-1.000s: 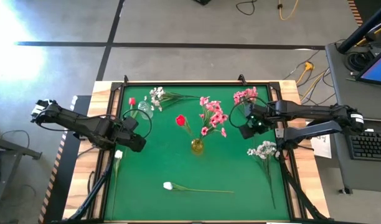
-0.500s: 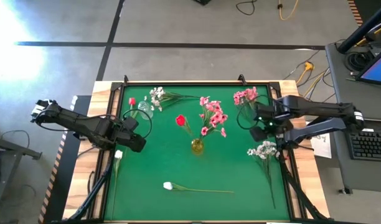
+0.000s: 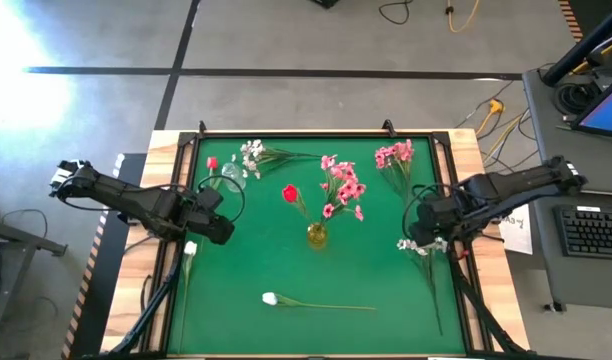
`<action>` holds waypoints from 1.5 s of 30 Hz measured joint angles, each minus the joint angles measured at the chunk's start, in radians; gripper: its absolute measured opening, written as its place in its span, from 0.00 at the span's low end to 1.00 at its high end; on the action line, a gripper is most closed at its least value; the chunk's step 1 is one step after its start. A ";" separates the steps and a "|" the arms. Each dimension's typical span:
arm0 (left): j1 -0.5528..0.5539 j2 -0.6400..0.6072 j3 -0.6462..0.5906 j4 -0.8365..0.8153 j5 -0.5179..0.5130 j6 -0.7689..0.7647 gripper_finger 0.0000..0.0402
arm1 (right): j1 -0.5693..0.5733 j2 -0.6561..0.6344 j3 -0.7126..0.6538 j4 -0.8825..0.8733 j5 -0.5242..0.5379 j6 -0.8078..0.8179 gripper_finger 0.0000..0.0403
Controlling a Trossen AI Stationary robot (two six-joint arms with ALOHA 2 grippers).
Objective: Sort flowers into vase by color
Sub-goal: Put the bottom white flowers into the transparent vase
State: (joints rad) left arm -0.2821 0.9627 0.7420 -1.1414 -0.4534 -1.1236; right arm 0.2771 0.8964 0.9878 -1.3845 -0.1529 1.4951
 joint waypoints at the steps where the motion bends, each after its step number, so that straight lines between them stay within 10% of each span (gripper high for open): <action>1: 0.000 0.000 0.000 0.000 -0.004 0.000 0.71 | 0.016 0.003 0.000 0.019 0.013 0.012 0.72; 35: 0.000 0.000 0.000 0.005 -0.012 0.012 0.71 | 0.472 0.212 -0.379 0.508 -0.004 0.510 0.74; 45: 0.000 0.000 0.000 0.026 -0.037 0.034 0.71 | 0.472 0.352 -0.420 0.642 0.028 0.476 0.59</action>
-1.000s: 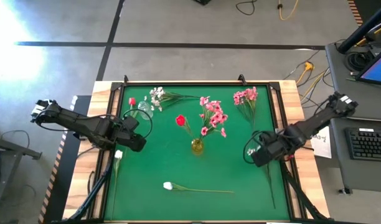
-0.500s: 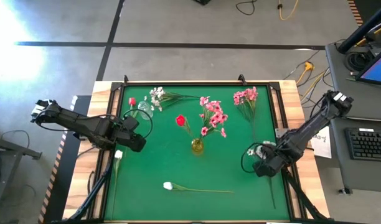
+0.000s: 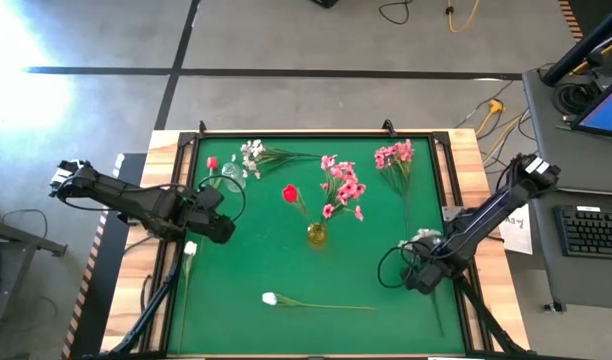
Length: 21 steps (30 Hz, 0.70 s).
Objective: Sort flowers into vase by color
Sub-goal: Put the bottom white flowers into the transparent vase
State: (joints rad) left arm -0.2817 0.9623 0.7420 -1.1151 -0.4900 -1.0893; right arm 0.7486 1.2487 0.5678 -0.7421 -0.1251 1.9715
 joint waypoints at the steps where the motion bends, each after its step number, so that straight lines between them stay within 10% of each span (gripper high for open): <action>1: 0.000 0.000 0.000 0.007 -0.001 0.010 0.71 | 0.000 0.008 -0.005 0.007 0.000 0.000 0.56; 21: 0.000 -0.052 0.000 0.119 -0.041 0.143 0.71 | -0.001 -0.051 0.023 -0.015 0.039 0.074 0.04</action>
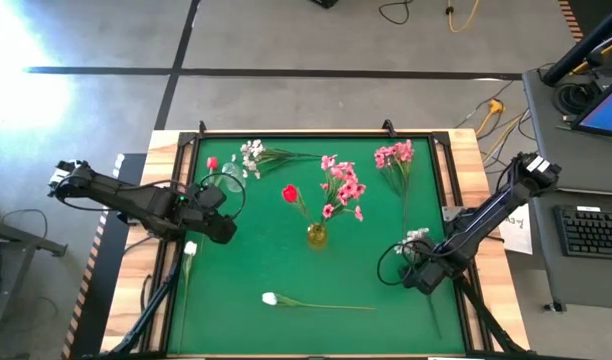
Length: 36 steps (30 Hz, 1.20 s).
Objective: Sort flowers into vase by color
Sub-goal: Put the bottom white flowers into the transparent vase
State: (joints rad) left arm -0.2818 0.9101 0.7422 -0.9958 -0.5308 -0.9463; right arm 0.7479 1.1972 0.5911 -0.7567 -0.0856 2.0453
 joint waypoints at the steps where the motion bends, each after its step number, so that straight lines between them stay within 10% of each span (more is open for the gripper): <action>1: 0.000 -0.008 0.000 0.025 -0.004 0.026 0.71 | -0.001 -0.016 0.015 -0.015 0.000 0.004 0.04; 8: 0.000 -0.077 0.000 0.279 -0.003 0.378 0.71 | 0.000 -0.142 0.147 -0.229 0.044 0.016 0.05; 19: 0.004 -0.155 0.000 0.581 0.008 0.732 0.71 | -0.103 -0.266 0.292 -0.292 0.720 -0.210 0.05; 27: 0.049 -0.186 0.000 0.704 0.065 0.858 0.71 | -0.366 -0.261 0.432 -0.207 0.917 -0.780 0.04; 36: 0.235 -0.184 0.000 0.779 0.236 0.975 0.71 | -0.797 -0.255 0.557 0.100 0.755 -1.579 0.04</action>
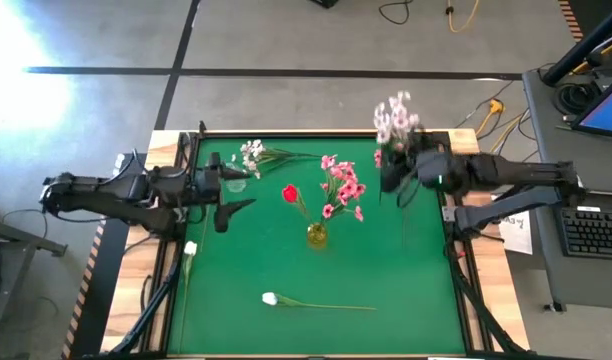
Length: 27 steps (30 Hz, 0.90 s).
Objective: Sort flowers into vase by color
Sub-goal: Put the bottom white flowers into the transparent vase
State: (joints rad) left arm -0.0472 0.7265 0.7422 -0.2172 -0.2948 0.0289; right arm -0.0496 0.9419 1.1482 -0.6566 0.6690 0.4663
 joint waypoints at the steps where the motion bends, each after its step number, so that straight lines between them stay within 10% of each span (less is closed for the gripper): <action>1: 0.031 0.000 0.000 0.001 0.008 0.010 0.71 | -0.054 0.002 0.004 0.040 -0.050 -0.071 0.04; 10: 0.435 0.077 0.000 0.188 0.554 0.085 0.71 | -0.502 0.126 -0.037 0.574 -0.722 -0.466 0.04; 17: 0.730 0.236 0.005 0.428 0.914 -0.023 0.71 | -0.636 0.337 -0.050 0.966 -1.075 -0.511 0.04; 27: 0.784 0.520 0.320 0.334 1.020 0.069 0.71 | -0.659 0.563 0.227 1.026 -1.355 -0.485 0.04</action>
State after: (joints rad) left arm 0.7366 1.2467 1.0626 0.1173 0.7253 0.0977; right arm -0.7086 1.5048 1.3747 0.3699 -0.6857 -0.0192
